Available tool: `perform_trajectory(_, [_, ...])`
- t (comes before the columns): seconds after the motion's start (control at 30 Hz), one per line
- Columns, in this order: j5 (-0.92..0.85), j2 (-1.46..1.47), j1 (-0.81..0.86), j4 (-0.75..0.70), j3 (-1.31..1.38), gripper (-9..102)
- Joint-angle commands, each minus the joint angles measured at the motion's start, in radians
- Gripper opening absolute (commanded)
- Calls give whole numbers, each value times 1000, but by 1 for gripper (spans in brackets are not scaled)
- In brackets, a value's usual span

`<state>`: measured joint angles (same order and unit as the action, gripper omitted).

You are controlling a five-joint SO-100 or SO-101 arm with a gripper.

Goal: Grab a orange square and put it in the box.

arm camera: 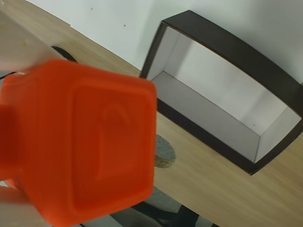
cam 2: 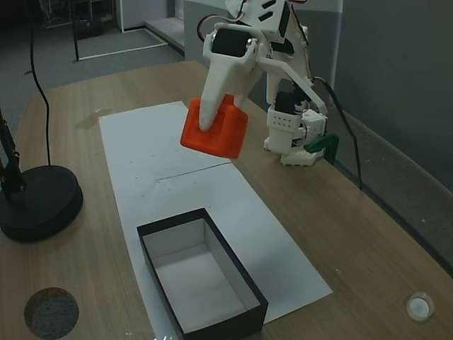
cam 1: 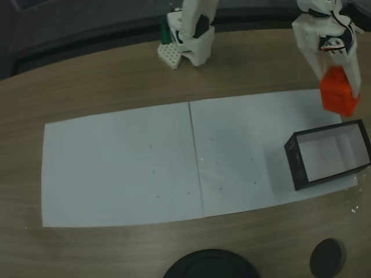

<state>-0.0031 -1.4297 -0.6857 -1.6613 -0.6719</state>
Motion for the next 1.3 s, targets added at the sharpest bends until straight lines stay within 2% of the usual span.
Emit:
perform_trajectory(0.0, [-5,54,-37,52,89,15])
perform_trajectory(0.37, [3,394,-51,84,342,16])
perform_trajectory(0.67, [28,486,-97,94,367,16])
perform_trajectory(0.87, [67,482,-40,83,364,31])
perform_trajectory(1.07, [67,474,-8,51,368,32])
perform_trajectory(1.17, [67,454,25,12,385,26])
perform_trajectory(1.27, [64,399,98,-46,431,8])
